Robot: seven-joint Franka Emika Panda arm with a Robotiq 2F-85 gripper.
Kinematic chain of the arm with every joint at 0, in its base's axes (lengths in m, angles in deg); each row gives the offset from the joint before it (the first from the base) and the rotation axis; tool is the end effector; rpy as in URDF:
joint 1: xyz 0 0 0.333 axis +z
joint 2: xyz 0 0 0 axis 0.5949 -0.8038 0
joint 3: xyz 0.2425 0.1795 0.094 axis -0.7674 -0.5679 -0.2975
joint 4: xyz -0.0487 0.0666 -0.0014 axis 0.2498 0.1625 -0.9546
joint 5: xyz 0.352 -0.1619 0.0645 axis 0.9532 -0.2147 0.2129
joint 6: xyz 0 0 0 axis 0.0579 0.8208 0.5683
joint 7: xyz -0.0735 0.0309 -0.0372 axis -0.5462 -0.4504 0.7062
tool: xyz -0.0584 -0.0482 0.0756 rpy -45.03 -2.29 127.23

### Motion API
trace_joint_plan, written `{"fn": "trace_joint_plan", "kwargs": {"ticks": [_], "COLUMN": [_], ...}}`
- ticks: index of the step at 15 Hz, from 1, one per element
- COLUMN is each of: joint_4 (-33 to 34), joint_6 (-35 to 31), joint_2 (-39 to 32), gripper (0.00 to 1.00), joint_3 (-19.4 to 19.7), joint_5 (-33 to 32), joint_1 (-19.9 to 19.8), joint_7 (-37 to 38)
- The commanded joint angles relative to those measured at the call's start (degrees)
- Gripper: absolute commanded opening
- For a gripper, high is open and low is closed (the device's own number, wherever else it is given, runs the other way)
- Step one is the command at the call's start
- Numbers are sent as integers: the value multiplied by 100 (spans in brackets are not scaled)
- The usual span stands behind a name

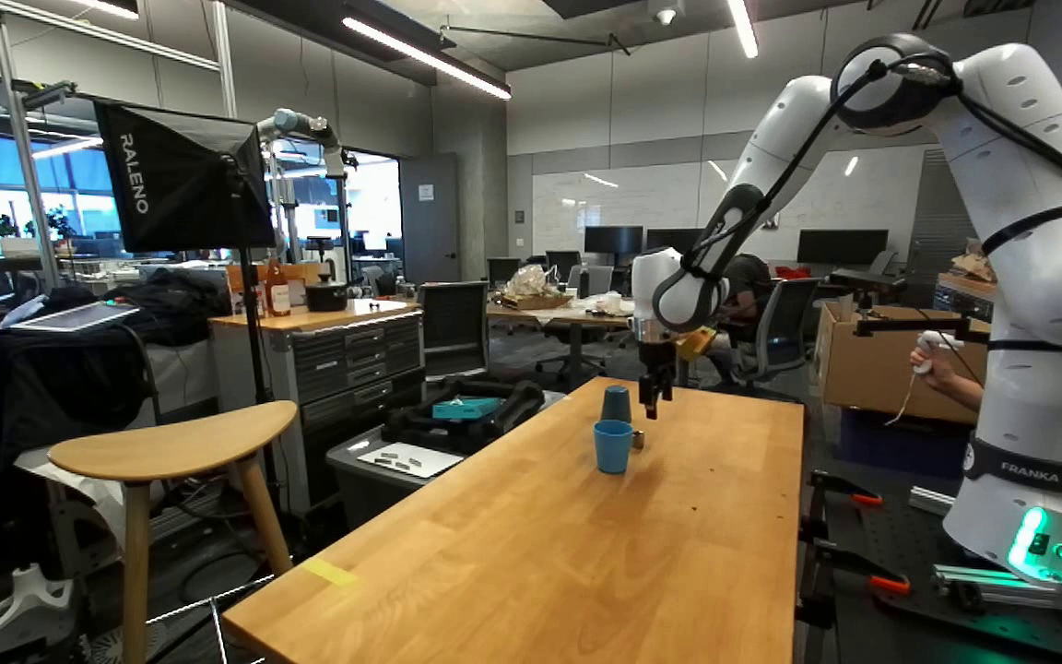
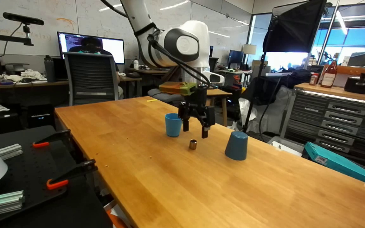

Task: Put the metal thing in the cup

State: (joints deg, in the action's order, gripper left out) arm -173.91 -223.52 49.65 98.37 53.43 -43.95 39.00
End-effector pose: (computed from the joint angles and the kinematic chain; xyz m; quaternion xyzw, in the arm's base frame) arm 0.5325 -0.1576 0.1993 0.9953 -0.0327 -0.0129 0.0902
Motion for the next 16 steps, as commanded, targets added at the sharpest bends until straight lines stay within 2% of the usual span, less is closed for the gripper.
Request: {"fn": "trace_joint_plan", "kwargs": {"ticks": [1, 7, 16], "joint_4": [514, 623, 456], "joint_6": [-236, -287, -521], "joint_2": [-623, -935, -933], "gripper": [100, 100, 100], "joint_3": [102, -2, -27], "joint_5": [90, 253, 271], "joint_1": [17, 68, 438], "joint_7": [212, 333, 764]}}
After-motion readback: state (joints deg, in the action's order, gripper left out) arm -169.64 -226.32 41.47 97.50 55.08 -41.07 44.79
